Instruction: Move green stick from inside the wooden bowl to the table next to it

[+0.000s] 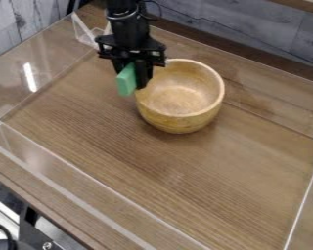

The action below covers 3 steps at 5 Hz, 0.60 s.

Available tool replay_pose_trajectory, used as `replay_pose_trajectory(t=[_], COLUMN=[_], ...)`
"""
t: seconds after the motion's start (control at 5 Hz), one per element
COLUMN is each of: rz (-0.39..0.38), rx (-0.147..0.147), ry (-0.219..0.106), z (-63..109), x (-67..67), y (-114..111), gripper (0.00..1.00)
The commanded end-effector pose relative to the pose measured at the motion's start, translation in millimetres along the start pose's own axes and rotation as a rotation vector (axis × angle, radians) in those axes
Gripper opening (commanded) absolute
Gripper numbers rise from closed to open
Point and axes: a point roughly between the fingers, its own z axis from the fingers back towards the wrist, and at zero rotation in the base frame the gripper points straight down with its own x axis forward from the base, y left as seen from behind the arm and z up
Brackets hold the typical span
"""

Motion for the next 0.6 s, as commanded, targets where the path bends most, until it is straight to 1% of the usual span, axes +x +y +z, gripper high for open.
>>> replay_pose_trajectory(t=[0.0, 0.4], rz=[0.008, 0.026], rx=[0.016, 0.026], ry=[-0.052, -0.06], z=[7.2, -1.9], x=[14.2, 22.1], y=[0.7, 5.0], gripper=[0.0, 0.0])
